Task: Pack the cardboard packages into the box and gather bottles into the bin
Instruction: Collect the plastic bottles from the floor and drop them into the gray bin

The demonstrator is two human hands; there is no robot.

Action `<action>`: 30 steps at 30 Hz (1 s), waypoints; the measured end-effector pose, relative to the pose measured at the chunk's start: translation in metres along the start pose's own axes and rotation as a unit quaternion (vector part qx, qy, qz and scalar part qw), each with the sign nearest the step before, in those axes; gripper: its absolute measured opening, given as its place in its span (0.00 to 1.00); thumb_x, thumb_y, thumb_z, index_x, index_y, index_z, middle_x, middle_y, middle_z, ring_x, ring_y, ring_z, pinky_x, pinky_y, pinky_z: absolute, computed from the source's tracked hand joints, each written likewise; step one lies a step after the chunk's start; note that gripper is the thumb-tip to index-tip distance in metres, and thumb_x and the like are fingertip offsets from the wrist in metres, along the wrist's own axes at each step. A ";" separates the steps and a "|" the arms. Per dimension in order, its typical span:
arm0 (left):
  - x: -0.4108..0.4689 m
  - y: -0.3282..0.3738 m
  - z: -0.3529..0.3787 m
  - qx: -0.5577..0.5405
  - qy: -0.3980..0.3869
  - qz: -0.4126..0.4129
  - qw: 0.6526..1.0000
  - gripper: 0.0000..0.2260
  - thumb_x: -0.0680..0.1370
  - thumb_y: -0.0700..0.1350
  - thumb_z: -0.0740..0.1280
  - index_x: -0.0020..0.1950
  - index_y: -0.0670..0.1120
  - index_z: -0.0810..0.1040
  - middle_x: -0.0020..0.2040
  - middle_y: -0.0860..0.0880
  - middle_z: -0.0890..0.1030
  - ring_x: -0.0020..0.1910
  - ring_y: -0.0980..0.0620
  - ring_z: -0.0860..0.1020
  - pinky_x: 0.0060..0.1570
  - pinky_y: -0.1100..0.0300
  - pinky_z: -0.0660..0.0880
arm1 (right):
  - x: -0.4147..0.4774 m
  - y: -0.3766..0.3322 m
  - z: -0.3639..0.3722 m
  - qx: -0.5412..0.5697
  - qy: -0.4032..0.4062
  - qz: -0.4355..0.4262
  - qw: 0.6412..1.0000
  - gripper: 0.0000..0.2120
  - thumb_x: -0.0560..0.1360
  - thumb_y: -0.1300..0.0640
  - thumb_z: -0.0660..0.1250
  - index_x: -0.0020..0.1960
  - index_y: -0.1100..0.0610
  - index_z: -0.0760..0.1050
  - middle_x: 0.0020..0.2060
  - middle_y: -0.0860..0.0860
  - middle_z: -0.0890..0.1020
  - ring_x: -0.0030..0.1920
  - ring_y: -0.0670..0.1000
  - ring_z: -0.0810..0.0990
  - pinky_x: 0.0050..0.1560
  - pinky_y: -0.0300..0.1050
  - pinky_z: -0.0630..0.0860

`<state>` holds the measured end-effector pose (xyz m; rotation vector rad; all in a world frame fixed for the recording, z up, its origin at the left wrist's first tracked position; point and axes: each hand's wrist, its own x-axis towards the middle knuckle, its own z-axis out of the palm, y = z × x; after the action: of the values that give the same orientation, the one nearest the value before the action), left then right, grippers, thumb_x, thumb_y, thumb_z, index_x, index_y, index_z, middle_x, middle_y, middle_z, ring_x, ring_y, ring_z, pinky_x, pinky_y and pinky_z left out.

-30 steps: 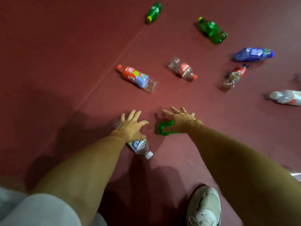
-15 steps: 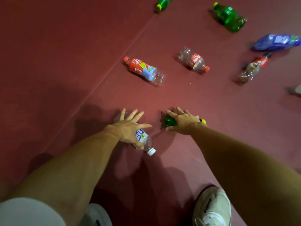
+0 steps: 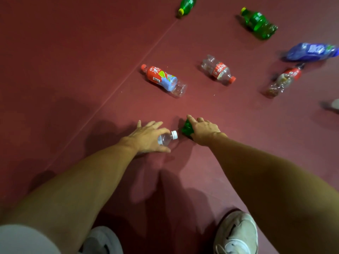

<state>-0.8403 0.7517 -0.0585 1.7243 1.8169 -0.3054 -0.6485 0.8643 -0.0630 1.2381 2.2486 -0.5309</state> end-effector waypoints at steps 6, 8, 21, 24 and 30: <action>-0.011 -0.010 0.006 0.055 -0.077 -0.015 0.995 0.43 0.75 0.56 0.72 0.77 0.71 0.44 0.82 0.48 0.45 0.80 0.43 0.46 0.73 0.33 0.52 | -0.008 -0.008 0.008 -0.005 -0.040 0.010 0.999 0.44 0.78 0.51 0.67 0.79 0.38 0.39 0.79 0.53 0.52 0.77 0.62 0.56 0.67 0.71 0.66; -0.013 -0.008 0.006 0.065 -0.073 -0.018 0.995 0.43 0.76 0.53 0.72 0.77 0.71 0.44 0.82 0.47 0.46 0.80 0.42 0.52 0.73 0.39 0.60 | -0.012 -0.008 0.009 0.005 -0.051 0.008 0.999 0.47 0.77 0.50 0.68 0.79 0.37 0.36 0.80 0.51 0.45 0.79 0.62 0.48 0.68 0.74 0.61; -0.013 -0.002 -0.001 0.045 0.033 -0.057 0.997 0.43 0.74 0.58 0.72 0.78 0.69 0.45 0.66 0.44 0.72 0.60 0.39 0.77 0.58 0.51 0.72 | -0.020 -0.005 0.011 -0.080 0.002 -0.002 0.997 0.43 0.80 0.57 0.64 0.80 0.40 0.36 0.65 0.58 0.68 0.59 0.62 0.78 0.53 0.54 0.78; -0.011 0.000 -0.022 0.020 0.064 -0.091 0.994 0.43 0.74 0.59 0.72 0.79 0.67 0.45 0.65 0.43 0.72 0.61 0.38 0.76 0.59 0.50 0.72 | -0.027 -0.007 -0.001 -0.063 0.013 -0.007 0.998 0.42 0.81 0.50 0.64 0.81 0.44 0.35 0.67 0.59 0.68 0.59 0.61 0.79 0.50 0.50 0.73; -0.057 0.017 -0.112 -0.040 0.096 -0.135 0.985 0.45 0.74 0.60 0.72 0.79 0.65 0.44 0.65 0.42 0.71 0.61 0.36 0.77 0.58 0.48 0.73 | -0.078 -0.022 -0.103 -0.043 0.080 -0.029 0.995 0.44 0.78 0.61 0.64 0.80 0.43 0.37 0.80 0.56 0.43 0.61 0.63 0.77 0.54 0.51 0.74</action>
<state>-0.8556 0.7695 0.0664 1.4968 2.1780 -0.1765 -0.6582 0.8596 0.0680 1.2129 2.4205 -0.3629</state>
